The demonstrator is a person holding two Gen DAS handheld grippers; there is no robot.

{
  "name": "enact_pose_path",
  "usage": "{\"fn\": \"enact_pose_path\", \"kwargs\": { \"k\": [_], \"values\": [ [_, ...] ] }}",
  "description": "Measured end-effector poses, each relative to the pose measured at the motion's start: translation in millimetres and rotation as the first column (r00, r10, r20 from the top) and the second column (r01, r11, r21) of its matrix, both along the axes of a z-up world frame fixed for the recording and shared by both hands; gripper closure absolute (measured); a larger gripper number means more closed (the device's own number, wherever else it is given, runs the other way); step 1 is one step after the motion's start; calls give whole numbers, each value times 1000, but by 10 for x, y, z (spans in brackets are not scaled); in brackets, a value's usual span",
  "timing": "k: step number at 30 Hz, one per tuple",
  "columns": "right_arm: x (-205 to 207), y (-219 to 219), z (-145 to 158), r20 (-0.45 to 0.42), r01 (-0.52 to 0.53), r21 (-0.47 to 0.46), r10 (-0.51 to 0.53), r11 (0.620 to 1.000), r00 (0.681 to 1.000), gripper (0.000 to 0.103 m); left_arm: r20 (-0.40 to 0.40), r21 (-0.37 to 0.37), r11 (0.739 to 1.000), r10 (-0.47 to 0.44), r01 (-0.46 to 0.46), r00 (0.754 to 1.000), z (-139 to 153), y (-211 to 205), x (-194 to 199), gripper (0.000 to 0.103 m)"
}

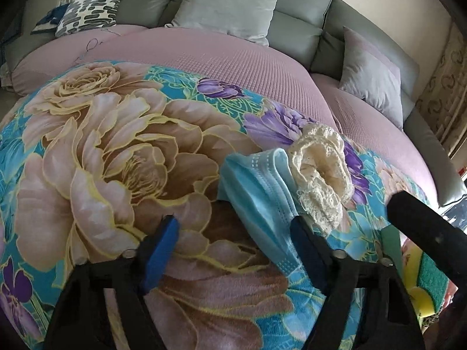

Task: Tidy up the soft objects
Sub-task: 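Move both tools back over the bed toward the blue mask and lace cloth, then grasp the blue face mask with the left tool while the right tool grasps the cream lace cloth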

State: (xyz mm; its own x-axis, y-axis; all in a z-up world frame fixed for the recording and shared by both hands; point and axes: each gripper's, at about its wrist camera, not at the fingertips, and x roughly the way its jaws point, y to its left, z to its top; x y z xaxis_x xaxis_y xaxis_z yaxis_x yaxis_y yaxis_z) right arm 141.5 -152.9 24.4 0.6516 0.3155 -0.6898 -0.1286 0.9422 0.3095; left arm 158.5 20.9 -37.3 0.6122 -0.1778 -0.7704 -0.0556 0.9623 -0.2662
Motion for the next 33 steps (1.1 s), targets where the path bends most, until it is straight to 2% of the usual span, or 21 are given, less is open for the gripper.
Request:
{"fn": "enact_pose_path", "kwargs": {
  "k": [5, 7, 8, 10, 13, 15, 19, 22, 24, 26, 30, 33],
  "values": [
    [188, 94, -121, -24, -32, 25, 32, 999, 999, 27, 17, 0, 1000, -11, 11, 1000, -5, -15, 31, 34],
    [258, 122, -161, -33, -44, 44, 46, 998, 998, 27, 26, -2, 1000, -22, 22, 999, -8, -41, 43, 41],
    [286, 129, -172, -37, -47, 52, 49, 998, 998, 28, 24, 0, 1000, -27, 27, 999, -16, -56, 51, 48],
    [369, 151, -216, -48, -51, 64, 54, 997, 997, 32, 26, 0, 1000, -30, 30, 999, -27, -71, 64, 51],
    [472, 183, -296, -70, -56, 78, 61, 995, 996, 33, 35, -20, 999, -41, 41, 999, -26, -69, 77, 61],
    [523, 201, -349, -82, -60, 81, 67, 995, 994, 38, 34, -25, 999, -46, 47, 998, -37, -79, 84, 70],
    [588, 223, -424, -96, -63, 85, 71, 994, 993, 40, 35, -31, 998, -56, 57, 998, -52, -101, 100, 78],
    [621, 243, -458, -104, -60, 79, 68, 995, 992, 41, 29, -41, 998, -46, 47, 999, -67, -78, 106, 89],
    [649, 260, -480, -113, -55, 69, 63, 996, 992, 51, 25, -57, 998, -36, 38, 999, -72, -48, 107, 92],
    [675, 280, -510, -124, -49, 56, 56, 997, 991, 55, 23, -67, 997, -24, 26, 999, -73, -23, 100, 94],
    [685, 282, -536, -127, -40, 36, 44, 999, 991, 72, 25, -51, 998, -23, 25, 999, -58, -30, 91, 95],
    [662, 238, -505, -118, -30, 39, 34, 999, 992, 81, 32, -43, 999, -17, 18, 999, -28, -20, 71, 96]
  ]
}}
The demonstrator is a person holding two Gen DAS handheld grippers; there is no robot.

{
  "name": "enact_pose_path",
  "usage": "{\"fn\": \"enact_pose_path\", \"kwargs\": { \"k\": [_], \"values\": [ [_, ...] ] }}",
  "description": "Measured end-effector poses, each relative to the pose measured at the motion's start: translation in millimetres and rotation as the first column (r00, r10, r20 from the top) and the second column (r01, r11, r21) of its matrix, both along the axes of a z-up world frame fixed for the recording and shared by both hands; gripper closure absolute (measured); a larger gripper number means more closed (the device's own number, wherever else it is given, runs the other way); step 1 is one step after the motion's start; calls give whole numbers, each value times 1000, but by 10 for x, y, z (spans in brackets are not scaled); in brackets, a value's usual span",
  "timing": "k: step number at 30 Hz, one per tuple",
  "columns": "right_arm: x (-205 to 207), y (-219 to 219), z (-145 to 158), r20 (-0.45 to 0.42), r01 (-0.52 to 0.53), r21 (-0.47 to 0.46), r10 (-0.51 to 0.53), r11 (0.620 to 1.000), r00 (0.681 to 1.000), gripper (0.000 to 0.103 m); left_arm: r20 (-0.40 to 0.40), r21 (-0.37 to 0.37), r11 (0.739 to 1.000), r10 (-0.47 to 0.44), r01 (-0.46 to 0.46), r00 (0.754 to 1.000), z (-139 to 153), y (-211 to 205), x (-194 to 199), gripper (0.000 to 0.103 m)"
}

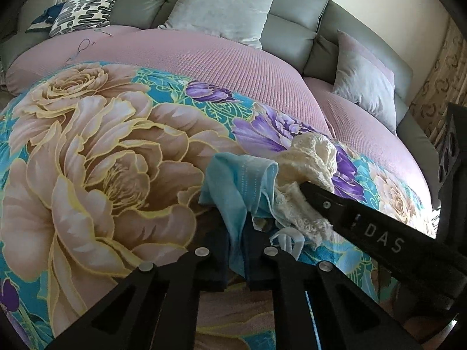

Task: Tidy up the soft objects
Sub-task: 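Grasp the blue face mask with the left tool while the right tool grasps the cream lace cloth, then lift and carry the mask and lace cloth with both tools over the white tray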

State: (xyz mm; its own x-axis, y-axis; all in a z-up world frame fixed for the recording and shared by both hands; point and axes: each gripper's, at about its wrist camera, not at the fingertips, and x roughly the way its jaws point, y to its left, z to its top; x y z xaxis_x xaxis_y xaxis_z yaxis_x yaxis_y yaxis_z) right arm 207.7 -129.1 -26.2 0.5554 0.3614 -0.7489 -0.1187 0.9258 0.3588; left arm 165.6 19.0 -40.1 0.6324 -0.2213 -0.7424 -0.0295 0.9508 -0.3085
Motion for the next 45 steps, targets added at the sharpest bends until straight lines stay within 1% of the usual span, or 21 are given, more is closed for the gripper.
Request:
{"fn": "enact_pose_path", "kwargs": {
  "k": [1, 6, 12, 15, 18, 25, 31, 36, 45],
  "values": [
    [-13, -9, 13, 4, 1, -2, -1, 1000, 1000, 82, 1, 3, 1000, 4, -4, 1000, 8, 10, -3, 96],
    [-104, -76, 100, 42, 11, 4, -11, 1000, 999, 95, 24, 9, 999, 33, -34, 999, 90, 98, -45, 97],
    [-204, -164, 213, 79, 36, 31, -38, 999, 996, 96, 62, 18, 999, 50, -51, 997, 249, 162, -130, 97],
    [-329, -220, 352, 131, 46, 40, -51, 998, 990, 96, 100, 22, 998, 56, -58, 993, 382, 187, -203, 97],
    [-446, -281, 470, 165, 63, 55, -71, 997, 984, 96, 136, 28, 998, 53, -58, 989, 507, 178, -272, 97],
    [-836, -480, 789, 246, 108, 91, -127, 990, 961, 96, 224, 50, 998, 23, -35, 974, 819, 97, -537, 97],
    [-1165, -620, 1051, 292, 136, 88, -156, 987, 944, 96, 274, 63, 998, -2, -16, 962, 989, 19, -732, 97],
    [-1421, -735, 1191, 310, 172, 81, -189, 982, 932, 96, 302, 61, 998, -28, 10, 953, 1105, -74, -864, 97],
    [-1958, -1050, 1297, 315, 260, 102, -279, 960, 907, 96, 354, 87, 992, -114, 89, 928, 1319, -357, -1159, 97]
  ]
}}
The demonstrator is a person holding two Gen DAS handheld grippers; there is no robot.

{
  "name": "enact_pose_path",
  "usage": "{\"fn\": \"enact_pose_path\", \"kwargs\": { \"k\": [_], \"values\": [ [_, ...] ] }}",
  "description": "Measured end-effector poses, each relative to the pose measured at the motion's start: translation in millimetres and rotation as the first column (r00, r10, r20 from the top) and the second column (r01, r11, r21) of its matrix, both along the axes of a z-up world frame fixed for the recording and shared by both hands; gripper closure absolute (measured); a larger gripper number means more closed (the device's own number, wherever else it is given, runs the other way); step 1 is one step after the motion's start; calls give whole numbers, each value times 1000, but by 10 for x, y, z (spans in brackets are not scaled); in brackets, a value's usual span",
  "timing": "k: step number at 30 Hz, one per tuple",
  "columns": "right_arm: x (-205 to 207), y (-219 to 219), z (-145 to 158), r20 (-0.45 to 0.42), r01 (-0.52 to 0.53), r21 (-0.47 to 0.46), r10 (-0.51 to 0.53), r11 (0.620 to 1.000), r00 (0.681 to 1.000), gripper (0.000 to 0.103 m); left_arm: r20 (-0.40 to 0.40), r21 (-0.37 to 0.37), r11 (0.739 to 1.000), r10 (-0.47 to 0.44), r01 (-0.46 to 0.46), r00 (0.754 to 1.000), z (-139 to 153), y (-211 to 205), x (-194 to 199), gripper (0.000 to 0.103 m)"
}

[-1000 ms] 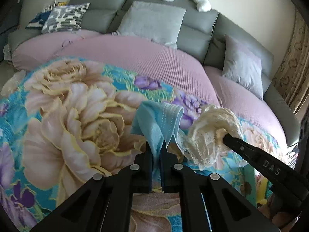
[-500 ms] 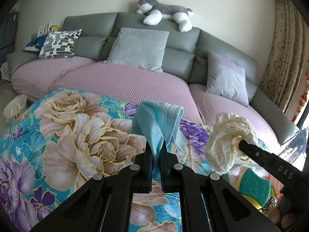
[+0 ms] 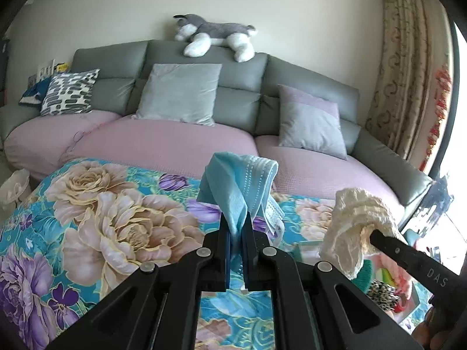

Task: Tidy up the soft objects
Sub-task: 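Lift and carry the mask and lace cloth with both tools over the white tray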

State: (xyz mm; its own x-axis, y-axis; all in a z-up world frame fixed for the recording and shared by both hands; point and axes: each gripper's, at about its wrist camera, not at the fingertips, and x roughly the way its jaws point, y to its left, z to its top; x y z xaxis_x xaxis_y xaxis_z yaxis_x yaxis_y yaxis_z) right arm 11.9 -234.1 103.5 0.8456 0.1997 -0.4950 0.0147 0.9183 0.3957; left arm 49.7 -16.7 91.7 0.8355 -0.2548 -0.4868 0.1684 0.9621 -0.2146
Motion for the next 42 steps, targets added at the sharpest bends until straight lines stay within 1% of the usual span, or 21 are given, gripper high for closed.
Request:
{"fn": "enact_pose_path", "kwargs": {
  "k": [6, 11, 16, 20, 26, 29, 35, 42],
  "values": [
    [-322, -286, -35, -7, 75, 32, -75, 997, 997, 96, 24, 15, 998, -65, 64, 998, 109, -221, -163, 97],
    [-489, -494, -19, -1, 126, 41, -126, 991, 992, 96, 35, 21, 994, -112, 112, 993, 166, -385, -246, 97],
    [-673, -676, -3, 9, 172, 45, -173, 984, 985, 96, 42, 55, 987, -151, 149, 988, 207, -589, -325, 97],
    [-811, -900, -19, 10, 229, 52, -230, 972, 973, 96, 42, 66, 982, -182, 179, 982, 223, -719, -371, 97],
    [-1021, -1298, -50, 2, 324, 81, -325, 943, 946, 96, 37, 83, 969, -237, 234, 971, 226, -955, -427, 97],
    [-1126, -1471, -63, -2, 364, 93, -365, 927, 931, 96, 31, 88, 956, -282, 279, 959, 211, -1125, -459, 97],
    [-1224, -1693, -95, -8, 403, 105, -405, 909, 914, 96, -2, 116, 927, -359, 357, 933, 121, -1467, -531, 97],
    [-1214, -1783, -180, -29, 400, 120, -399, 909, 916, 96, -45, 147, 888, -433, 435, 900, -9, -1821, -640, 97]
  ]
}}
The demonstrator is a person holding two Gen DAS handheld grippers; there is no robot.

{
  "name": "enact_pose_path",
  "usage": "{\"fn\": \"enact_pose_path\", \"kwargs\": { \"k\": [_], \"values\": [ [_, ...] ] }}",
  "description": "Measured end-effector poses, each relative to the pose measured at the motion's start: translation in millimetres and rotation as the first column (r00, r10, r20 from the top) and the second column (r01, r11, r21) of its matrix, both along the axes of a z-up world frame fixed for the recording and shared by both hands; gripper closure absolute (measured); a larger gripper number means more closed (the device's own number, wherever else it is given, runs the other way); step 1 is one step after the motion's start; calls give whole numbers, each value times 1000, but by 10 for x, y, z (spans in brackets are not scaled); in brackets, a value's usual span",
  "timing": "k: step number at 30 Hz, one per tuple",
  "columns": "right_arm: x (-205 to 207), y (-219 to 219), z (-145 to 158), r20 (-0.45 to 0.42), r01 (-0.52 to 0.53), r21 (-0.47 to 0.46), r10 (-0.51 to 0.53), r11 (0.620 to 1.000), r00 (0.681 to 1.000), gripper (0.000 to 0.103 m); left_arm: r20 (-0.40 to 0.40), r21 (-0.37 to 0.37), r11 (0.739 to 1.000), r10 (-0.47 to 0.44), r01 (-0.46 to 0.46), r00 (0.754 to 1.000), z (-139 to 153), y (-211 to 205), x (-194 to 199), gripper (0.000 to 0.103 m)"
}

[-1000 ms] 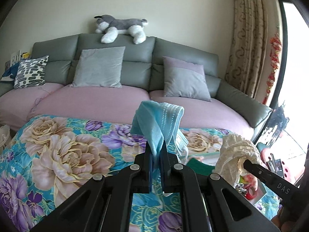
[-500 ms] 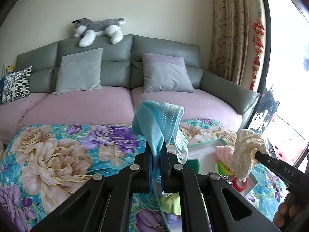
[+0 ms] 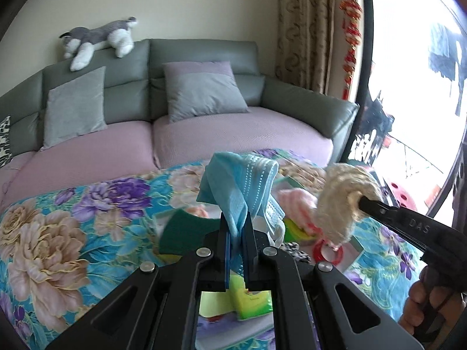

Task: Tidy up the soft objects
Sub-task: 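Lift and carry the mask and lace cloth with both tools over the white tray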

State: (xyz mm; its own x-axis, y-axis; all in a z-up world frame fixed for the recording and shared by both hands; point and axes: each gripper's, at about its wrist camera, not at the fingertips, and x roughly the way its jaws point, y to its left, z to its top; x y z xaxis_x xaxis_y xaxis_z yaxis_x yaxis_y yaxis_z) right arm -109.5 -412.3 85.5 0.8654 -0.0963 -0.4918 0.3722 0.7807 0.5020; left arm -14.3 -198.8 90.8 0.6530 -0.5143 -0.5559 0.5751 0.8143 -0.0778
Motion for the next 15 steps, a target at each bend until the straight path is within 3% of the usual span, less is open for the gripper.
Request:
{"fn": "enact_pose_path", "kwargs": {
  "k": [15],
  "values": [
    [162, -41, -249, -61, -54, 32, 56, 998, 997, 96, -108, 103, 992, -62, 73, 992, -384, -400, -18, 96]
  ]
}}
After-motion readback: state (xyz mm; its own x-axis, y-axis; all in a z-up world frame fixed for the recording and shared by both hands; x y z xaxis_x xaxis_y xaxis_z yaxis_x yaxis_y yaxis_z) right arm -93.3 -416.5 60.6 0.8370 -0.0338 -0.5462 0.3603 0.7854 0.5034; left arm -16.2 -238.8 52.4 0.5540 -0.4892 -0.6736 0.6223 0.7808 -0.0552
